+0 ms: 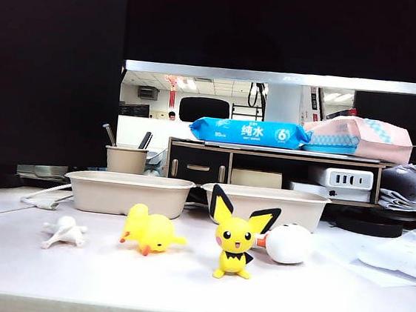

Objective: Put the dolls with similar colors into the same paper box, while dolls with different colors go into separate paper boxes.

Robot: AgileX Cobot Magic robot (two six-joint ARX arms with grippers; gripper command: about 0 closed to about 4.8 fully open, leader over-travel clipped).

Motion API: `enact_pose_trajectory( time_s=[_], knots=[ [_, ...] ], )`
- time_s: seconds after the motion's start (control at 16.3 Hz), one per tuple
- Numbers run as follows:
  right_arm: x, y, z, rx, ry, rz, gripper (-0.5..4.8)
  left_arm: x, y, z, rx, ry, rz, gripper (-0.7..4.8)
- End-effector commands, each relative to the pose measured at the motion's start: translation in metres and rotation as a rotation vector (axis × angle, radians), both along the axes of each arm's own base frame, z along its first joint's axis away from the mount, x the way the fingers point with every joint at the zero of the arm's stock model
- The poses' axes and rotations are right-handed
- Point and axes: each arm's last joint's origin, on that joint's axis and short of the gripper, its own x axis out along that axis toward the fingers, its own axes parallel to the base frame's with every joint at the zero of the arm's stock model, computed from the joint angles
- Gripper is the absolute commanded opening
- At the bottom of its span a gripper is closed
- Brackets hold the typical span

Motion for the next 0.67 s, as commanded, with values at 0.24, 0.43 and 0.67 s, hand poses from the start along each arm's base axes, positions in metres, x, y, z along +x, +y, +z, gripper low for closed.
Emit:
enact_pose_trajectory(
  time_s=[0.24,0.43,0.67],
  knots=[
    [0.001,0.0,-0.004,-0.002,0.029,0.003,0.0,0.0,0.0,0.001,0.0,-0.01,-0.001,-0.05],
    [0.001,0.001,-0.003,0.178,0.027,0.068,0.0,0.0,-0.003,0.001,0.0,-0.009,-0.028,-0.05],
    [-0.002,0.011,0.002,0.384,0.068,0.434,0.0,0.005,-0.021,-0.011,0.019,0.144,-0.198,-0.05]
  ],
)
